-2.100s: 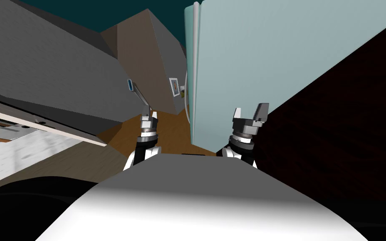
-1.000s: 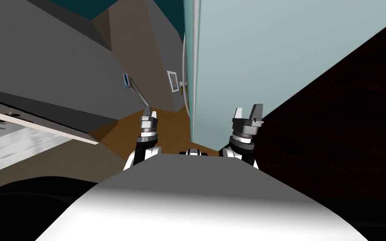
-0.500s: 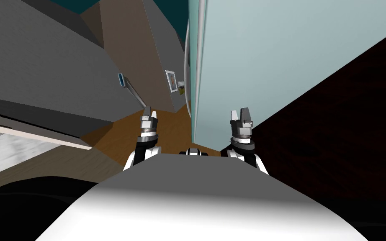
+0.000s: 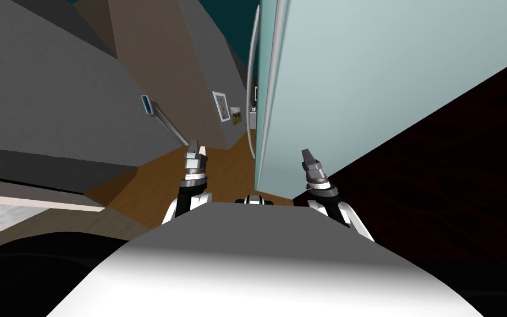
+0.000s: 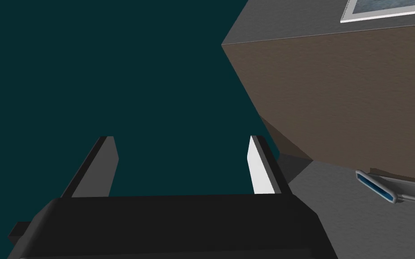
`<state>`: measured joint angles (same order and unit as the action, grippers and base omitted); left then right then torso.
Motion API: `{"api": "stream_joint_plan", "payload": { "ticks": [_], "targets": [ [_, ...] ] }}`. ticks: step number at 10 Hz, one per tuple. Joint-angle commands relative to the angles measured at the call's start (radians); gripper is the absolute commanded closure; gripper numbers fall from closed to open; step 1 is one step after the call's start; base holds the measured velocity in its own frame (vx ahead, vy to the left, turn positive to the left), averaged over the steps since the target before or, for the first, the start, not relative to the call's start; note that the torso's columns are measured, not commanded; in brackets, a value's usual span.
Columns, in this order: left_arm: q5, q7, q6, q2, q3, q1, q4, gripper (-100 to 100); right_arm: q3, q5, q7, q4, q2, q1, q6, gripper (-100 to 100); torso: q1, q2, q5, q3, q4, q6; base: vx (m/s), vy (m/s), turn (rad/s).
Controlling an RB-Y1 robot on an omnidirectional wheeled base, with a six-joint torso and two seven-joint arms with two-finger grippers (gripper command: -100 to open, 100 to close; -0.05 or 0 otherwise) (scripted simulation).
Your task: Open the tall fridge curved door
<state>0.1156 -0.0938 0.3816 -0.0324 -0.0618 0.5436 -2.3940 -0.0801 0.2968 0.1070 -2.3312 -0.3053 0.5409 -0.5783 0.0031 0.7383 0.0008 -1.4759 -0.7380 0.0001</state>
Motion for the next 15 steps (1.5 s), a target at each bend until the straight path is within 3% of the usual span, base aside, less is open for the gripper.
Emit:
{"api": "stream_joint_plan", "payload": {
  "ticks": [1,9,15],
  "targets": [
    [0.000,0.000,0.000,0.000,0.000,0.000,0.000,0,-0.058,0.077,0.027,0.025,-0.082,0.012,0.023,-100,0.000,0.000,0.000,0.000,0.000,0.000,0.073,0.235,-0.150],
    [0.000,0.000,0.000,0.000,0.000,0.000,0.000,0,-0.235,0.301,0.102,0.113,-0.320,0.043,0.095,-100,-0.001,0.000,0.000,0.000,0.000,0.000,0.093,0.248,-0.148],
    [0.000,0.000,0.000,0.000,0.000,0.000,0.000,0,-0.330,0.400,0.139,0.189,-0.478,0.051,0.138,-100,-0.002,0.000,-0.001,0.000,0.000,0.000,0.064,0.200,-0.074]
  ]
}}
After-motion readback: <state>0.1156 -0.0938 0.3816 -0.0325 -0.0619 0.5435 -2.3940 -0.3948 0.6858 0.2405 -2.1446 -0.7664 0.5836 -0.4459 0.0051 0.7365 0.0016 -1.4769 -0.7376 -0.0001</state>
